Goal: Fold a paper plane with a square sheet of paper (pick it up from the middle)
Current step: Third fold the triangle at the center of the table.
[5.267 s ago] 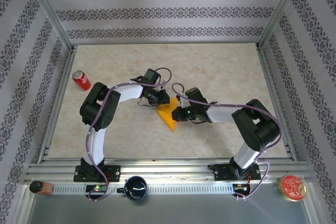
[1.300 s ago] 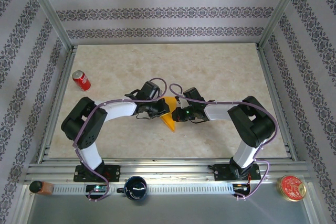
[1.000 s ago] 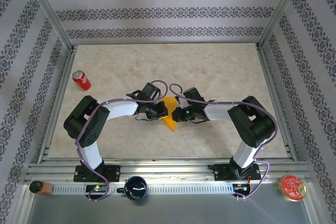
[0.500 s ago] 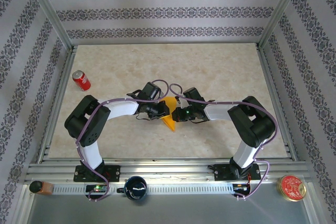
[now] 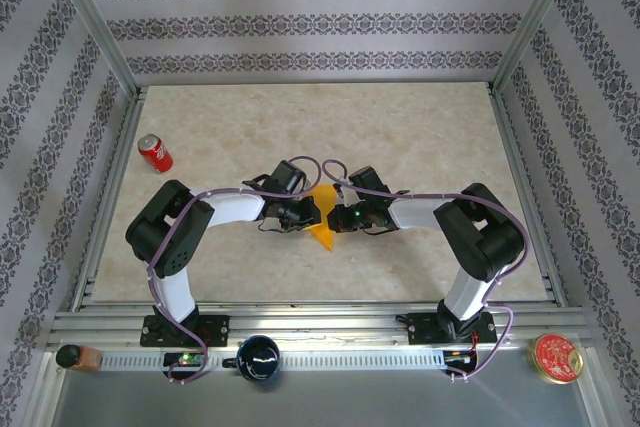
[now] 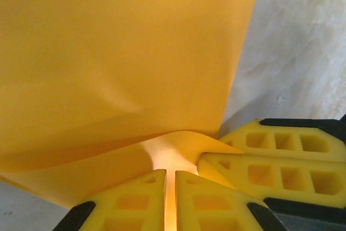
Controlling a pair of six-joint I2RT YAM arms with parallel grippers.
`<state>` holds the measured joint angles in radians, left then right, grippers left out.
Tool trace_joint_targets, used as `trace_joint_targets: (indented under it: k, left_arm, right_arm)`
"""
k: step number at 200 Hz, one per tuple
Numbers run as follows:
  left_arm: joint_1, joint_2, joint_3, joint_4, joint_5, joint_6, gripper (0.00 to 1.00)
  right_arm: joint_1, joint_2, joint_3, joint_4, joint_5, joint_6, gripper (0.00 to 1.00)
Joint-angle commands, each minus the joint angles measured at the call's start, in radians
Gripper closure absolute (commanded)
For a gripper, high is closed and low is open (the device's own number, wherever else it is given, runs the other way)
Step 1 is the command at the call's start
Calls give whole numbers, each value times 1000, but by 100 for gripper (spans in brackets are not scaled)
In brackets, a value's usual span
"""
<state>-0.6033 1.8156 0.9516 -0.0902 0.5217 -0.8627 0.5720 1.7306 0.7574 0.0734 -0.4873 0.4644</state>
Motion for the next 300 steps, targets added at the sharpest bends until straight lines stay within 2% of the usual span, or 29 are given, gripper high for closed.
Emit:
trace_joint_targets:
  k: [1,116,154,171,198,219,238,269,300]
  left_arm:
    - [-12,-1,-19,-19,-16,25,87]
    - [-12,24,-50,-7,-38,35,88]
    - [-13,26,-70,11,-44,31,88]
    - [-13,28,-72,14,-44,33,88]
    - [-12,26,-78,27,-41,27,88]
    - [-12,23,-79,32,-40,24,88]
    - [-12,18,-81,36,-41,22,88]
    - [-12,10,-85,40,-39,21,88]
    - [-13,10,-90,45,-38,22,88]
  right_arm:
    - [6,15,16,-35,-10,-16,100]
    - [6,16,32,-53,-25,-8,100]
    - [5,-21,50,-80,-33,-1,91]
    - [1,-70,47,-89,-32,16,80]
    - [-13,-148,19,-94,-43,67,72]
    - [-5,-169,-14,-57,-127,143,74]
    - [17,-144,-17,-53,-207,195,80]
    - [47,-120,-47,-11,-209,264,91]
    - [49,-89,-41,-15,-207,270,94]
